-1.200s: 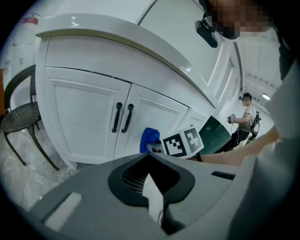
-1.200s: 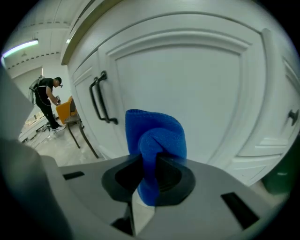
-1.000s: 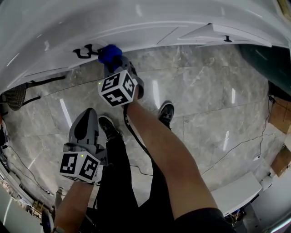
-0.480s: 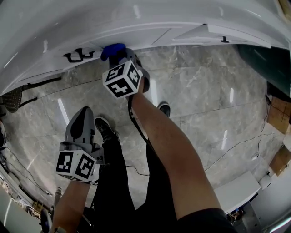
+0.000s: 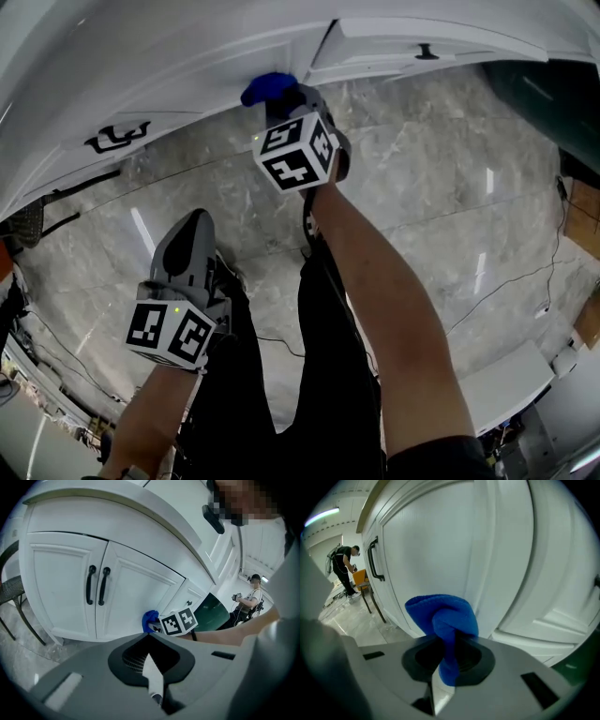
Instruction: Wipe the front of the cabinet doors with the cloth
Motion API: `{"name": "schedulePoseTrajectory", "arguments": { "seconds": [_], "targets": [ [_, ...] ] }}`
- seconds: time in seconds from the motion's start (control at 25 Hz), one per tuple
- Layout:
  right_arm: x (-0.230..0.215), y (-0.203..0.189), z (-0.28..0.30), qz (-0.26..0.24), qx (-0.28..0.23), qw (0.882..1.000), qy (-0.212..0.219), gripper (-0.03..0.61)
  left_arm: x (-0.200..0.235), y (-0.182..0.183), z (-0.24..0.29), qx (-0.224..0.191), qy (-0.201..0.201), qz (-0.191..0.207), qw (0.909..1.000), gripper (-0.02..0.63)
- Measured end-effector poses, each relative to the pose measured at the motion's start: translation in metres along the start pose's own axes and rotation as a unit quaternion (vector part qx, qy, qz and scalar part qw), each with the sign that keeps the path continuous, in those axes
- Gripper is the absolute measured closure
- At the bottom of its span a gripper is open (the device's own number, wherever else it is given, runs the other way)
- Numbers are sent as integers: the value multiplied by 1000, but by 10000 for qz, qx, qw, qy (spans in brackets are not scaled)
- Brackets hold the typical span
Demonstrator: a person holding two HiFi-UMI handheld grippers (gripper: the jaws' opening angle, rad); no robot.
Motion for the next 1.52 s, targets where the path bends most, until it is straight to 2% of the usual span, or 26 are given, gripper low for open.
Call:
{"name": "schedulePoseTrajectory", "arguments": {
  "seconds": [0.08,0.24,0.4,0.56,0.8,0.92,1.04,1.16,1.24,1.32,1.52],
  "targets": [
    [-14,-3,-8,33,-41,9999,-98,528,-10,4,6,-4,-68,14,10000,615],
    [-41,-8,-18,491,-164,9971,-550,528,-17,8,11,-58,-135,23,9999,615],
    [-29,-14,-13,566,-199,9959,-682,528,-4,4,4,-71,-67,12,10000,615],
    [27,-21,10,405,-35,9987,-301,528,28,-4,-15,-91,85,-38,9999,615],
    [139,-22,65,-88,138,9974,697,528,80,-21,-55,-191,222,-248,9993,615],
    [179,-21,94,-182,305,9949,944,528,99,-33,-70,-180,254,-339,9989,615],
    [194,-23,108,-172,416,9943,971,528,107,-45,-79,-88,195,-384,9990,615],
    [177,-22,111,23,445,9955,834,527,110,-47,-80,-83,223,-345,9991,615],
    [154,-23,107,-97,423,9969,662,528,108,-47,-74,-107,261,-356,9990,615],
    [121,-25,97,-187,364,9984,387,527,102,-46,-63,-150,312,-426,9985,615],
    [30,-34,67,14,353,9991,-213,528,72,-44,-33,-262,334,-597,9973,615]
  ]
}}
Point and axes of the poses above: the fingertips, and each gripper's own axes: z forward along the fingers, x to its left, y out of its top, the point moved 8 cm from there along -z, backward along the fingers, and after that the axes turned 12 degrees about z, right-handed, at the moved point
